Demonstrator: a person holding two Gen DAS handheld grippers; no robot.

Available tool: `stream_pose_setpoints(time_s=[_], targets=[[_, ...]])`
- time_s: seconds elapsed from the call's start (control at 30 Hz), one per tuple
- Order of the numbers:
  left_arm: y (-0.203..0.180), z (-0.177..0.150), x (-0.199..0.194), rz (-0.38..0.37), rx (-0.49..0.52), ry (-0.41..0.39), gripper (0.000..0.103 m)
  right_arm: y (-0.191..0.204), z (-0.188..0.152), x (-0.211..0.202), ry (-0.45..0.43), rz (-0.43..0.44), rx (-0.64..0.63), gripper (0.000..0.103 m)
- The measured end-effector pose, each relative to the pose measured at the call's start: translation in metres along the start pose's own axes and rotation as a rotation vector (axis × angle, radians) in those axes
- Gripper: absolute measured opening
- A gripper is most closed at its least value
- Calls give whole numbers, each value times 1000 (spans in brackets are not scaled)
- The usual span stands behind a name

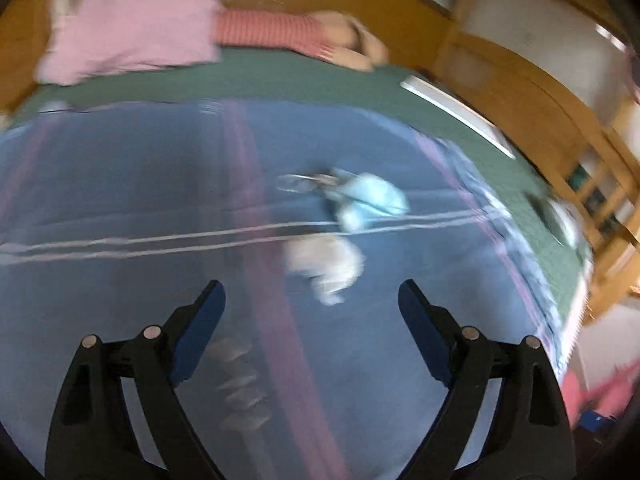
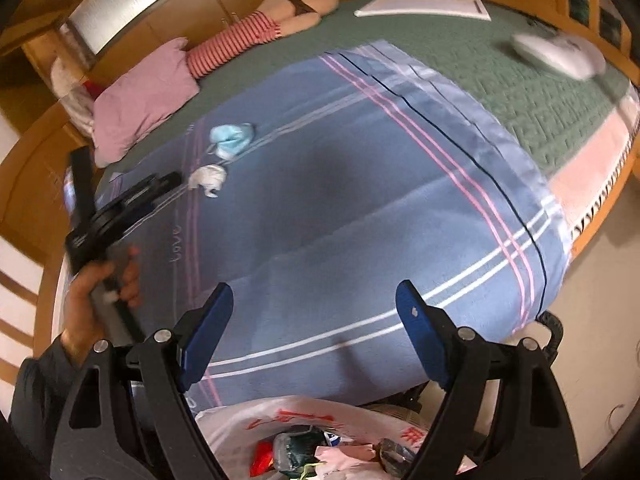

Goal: Collect trash
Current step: 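Grasp the blue face mask with the right while the left grasps the white tissue ball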

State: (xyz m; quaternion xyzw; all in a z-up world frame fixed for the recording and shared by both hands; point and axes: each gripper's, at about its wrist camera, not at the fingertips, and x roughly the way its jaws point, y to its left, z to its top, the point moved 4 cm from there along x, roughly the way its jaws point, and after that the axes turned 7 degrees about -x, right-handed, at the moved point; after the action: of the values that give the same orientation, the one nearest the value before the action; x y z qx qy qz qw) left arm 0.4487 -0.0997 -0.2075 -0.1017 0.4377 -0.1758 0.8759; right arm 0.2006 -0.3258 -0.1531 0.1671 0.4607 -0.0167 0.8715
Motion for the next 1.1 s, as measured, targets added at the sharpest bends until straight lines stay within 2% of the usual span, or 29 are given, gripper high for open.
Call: stream_pose_setpoints(time_s=[0.03, 0.1, 0.13, 0.17, 0.2, 0.23, 0.27, 0.4, 0.47, 0.53, 0.63, 0.73, 0.77, 0.8, 0.87, 0.9, 0.97, 1.1], targets=[[-5, 2, 14, -1, 28, 8, 89, -3, -2, 4, 0, -7, 8, 82], [-7, 7, 43, 62, 81, 36, 85, -3, -1, 12, 1, -13, 9, 82], [-4, 9, 54, 67, 86, 55, 58, 2, 3, 19, 4, -2, 3, 82], [-2, 9, 59, 29, 78, 75, 38, 8, 9, 26, 8, 12, -9, 82], [4, 8, 64, -28, 43, 106, 23, 15, 19, 32, 5, 25, -23, 82], [12, 9, 62, -52, 1, 96, 22, 19, 28, 36, -3, 32, -27, 82], [18, 10, 58, -43, -22, 82, 18, 23, 41, 41, -18, 39, -24, 82], [48, 17, 24, 71, -70, 11, 17, 45, 105, 79, -104, 63, -18, 82], [67, 15, -6, 126, -110, -15, 17, 68, 140, 117, -114, 64, -43, 82], [74, 11, -41, 178, -104, -41, 17, 91, 166, 154, -106, 22, -106, 82], [72, 5, -86, 178, -101, -120, 17, 121, 189, 207, -59, -83, -211, 82], [65, -11, -112, 150, -91, -159, 17, 143, 184, 249, 42, -163, -325, 81], [63, -15, -117, 149, -89, -169, 17, 148, 177, 257, 68, -191, -368, 62], [62, -19, -123, 163, -77, -184, 17, 152, 170, 260, 87, -212, -403, 33], [59, -23, -130, 215, -45, -218, 17, 155, 154, 255, 92, -197, -440, 20], [57, -24, -133, 231, -34, -233, 17, 154, 145, 244, 86, -184, -454, 15], [52, -27, -137, 243, -19, -258, 17, 151, 133, 222, 68, -154, -455, 14], [43, -40, -145, 268, 37, -266, 17, 146, 104, 151, -1, -59, -479, 13]])
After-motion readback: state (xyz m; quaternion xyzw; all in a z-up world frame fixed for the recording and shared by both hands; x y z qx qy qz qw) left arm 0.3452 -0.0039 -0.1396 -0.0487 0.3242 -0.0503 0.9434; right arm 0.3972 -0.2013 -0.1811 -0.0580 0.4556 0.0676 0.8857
